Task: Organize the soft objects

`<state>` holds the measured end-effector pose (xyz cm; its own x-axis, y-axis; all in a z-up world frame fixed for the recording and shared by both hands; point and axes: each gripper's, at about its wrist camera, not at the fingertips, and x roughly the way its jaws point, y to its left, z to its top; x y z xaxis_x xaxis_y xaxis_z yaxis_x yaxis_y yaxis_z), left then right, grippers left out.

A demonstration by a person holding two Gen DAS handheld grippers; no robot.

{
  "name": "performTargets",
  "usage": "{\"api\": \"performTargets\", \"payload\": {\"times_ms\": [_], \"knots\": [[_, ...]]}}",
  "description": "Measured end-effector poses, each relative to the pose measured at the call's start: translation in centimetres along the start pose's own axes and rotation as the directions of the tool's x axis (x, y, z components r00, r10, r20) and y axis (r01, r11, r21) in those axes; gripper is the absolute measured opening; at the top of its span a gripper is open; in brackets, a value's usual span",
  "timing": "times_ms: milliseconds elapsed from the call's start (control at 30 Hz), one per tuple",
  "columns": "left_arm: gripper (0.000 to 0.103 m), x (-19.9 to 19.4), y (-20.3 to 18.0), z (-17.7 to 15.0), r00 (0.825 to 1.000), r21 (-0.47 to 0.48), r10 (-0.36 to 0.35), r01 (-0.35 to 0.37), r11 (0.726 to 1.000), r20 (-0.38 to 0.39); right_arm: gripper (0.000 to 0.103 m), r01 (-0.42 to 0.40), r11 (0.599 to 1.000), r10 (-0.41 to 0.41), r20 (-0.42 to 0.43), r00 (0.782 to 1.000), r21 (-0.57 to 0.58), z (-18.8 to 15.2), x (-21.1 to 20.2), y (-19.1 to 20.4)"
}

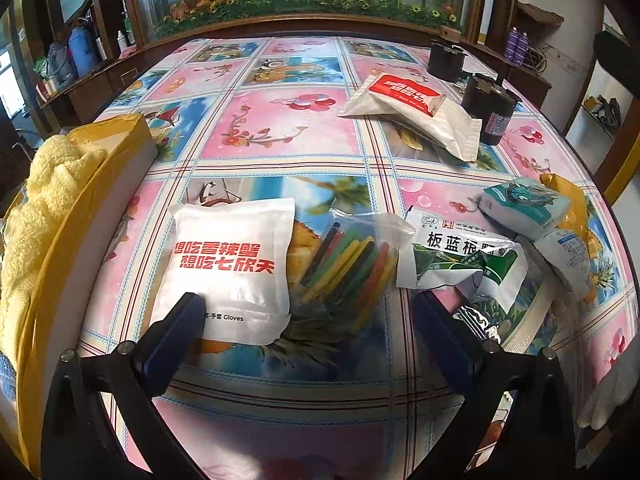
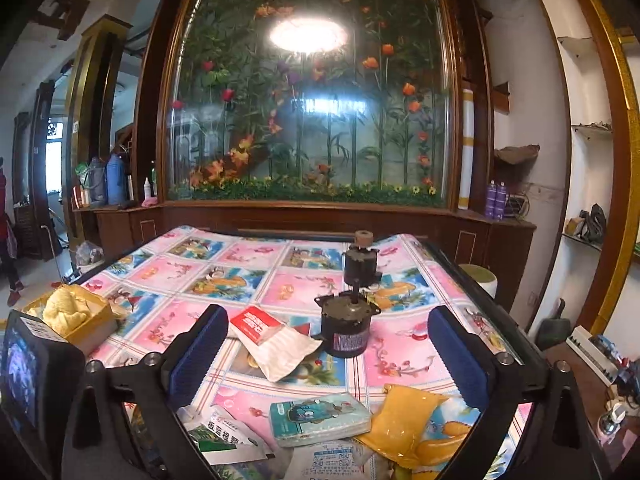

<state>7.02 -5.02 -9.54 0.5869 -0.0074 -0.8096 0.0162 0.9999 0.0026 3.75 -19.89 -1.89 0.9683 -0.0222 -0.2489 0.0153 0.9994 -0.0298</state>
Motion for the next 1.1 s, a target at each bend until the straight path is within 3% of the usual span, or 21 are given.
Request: {"api": "performTargets", "payload": {"times_ms": [267, 700, 833, 900, 967, 1033, 1100], "knots": [[0.103, 0.0, -0.1, 0.0, 1.000, -0.030, 0.014, -0.015, 0.999, -0.026, 0.102, -0.044, 0.995, 0.047, -0.036, 0.998, 0.087, 0.5, 0.4, -1.3], [0.103, -0.3, -0.2, -0.4, 1.000, -0.023, 0.011, -0.011, 1.000, -0.023, 0.102, 0.049, 0.999, -0.048, -0.013, 0.999, 0.022, -0.2, 0.3, -0.6], [0.103, -0.6, 0.2, -0.3, 0.999, -0.044, -0.040, 0.040, 0.998, -0.009, 0.102, 0.063, 0.997, -0.060, -0.066, 0.996, 0.041, 0.2, -0.1, -1.5], [0.103, -1.3, 0.9, -0.3, 0.990, -0.075, -0.138, 0.139, 0.987, 0.020, 0.102, 0.064, 0.995, -0.060, -0.057, 0.997, 0.082, 0.4, -1.8, -3.0], [0.103, -2.6, 1.4, -0.5, 0.980, -0.091, -0.186, 0.192, 0.977, 0.066, 0.102, 0.081, 0.992, -0.076, -0.053, 0.996, 0.094, 0.7, -3.3, -4.5], [0.103, -4.8, 1.6, -0.6, 0.972, -0.083, -0.181, 0.195, 0.977, 0.148, 0.102, 0.113, 0.989, -0.109, -0.048, 0.993, 0.093, 0.9, -4.4, -5.8], [0.103, -7.9, 1.9, -0.4, 0.953, -0.068, -0.160, 0.183, 0.981, 0.258, 0.103, 0.136, 0.985, -0.132, -0.046, 0.990, 0.104, 1.2, -5.0, -7.2]]}}
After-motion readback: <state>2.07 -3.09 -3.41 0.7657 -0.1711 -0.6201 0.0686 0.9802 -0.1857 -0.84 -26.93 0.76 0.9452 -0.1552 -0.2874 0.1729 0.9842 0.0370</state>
